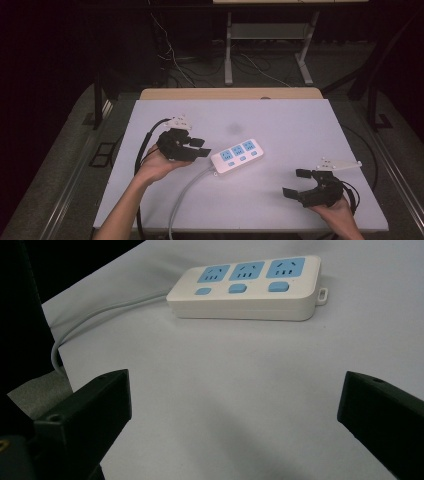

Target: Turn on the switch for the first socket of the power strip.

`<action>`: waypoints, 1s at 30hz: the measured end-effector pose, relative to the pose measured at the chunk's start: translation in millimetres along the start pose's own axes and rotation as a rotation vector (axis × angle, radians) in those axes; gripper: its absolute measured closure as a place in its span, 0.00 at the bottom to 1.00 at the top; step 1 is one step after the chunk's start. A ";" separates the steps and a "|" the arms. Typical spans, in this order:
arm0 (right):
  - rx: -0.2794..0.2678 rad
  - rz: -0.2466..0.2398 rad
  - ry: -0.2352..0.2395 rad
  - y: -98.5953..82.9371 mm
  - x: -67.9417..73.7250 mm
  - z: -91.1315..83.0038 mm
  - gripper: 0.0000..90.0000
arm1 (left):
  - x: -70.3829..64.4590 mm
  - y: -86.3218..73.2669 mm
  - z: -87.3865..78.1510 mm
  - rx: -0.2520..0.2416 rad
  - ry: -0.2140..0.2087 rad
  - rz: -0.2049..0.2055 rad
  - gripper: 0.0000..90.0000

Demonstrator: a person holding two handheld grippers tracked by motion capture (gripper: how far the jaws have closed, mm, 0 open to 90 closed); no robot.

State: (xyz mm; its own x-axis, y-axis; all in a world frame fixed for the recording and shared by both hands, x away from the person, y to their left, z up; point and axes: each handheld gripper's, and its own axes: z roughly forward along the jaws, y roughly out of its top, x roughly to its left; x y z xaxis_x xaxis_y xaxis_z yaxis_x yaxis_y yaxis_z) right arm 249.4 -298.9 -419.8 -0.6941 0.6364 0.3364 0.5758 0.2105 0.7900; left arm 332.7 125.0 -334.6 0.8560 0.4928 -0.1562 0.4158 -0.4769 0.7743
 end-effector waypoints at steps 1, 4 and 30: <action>0.001 0.002 0.000 0.0 0.0 0.0 0.00 | 1.0 -2.0 -2.5 -0.002 0.000 -0.006 0.57; 0.000 0.003 -0.001 0.0 0.1 0.1 0.00 | 3.1 -8.0 -8.4 -0.014 0.005 -0.027 0.49; 0.008 0.000 0.002 -0.2 1.1 2.1 0.00 | -0.1 -67.9 -30.4 -0.101 0.076 -0.139 0.11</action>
State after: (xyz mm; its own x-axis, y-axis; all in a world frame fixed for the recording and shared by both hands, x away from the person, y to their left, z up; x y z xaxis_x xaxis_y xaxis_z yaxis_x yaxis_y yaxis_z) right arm 249.4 -296.7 -420.7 -0.6946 0.6354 0.3374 0.5793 0.2159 0.7860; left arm 295.0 179.5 -368.5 0.7652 0.6043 -0.2221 0.4923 -0.3271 0.8066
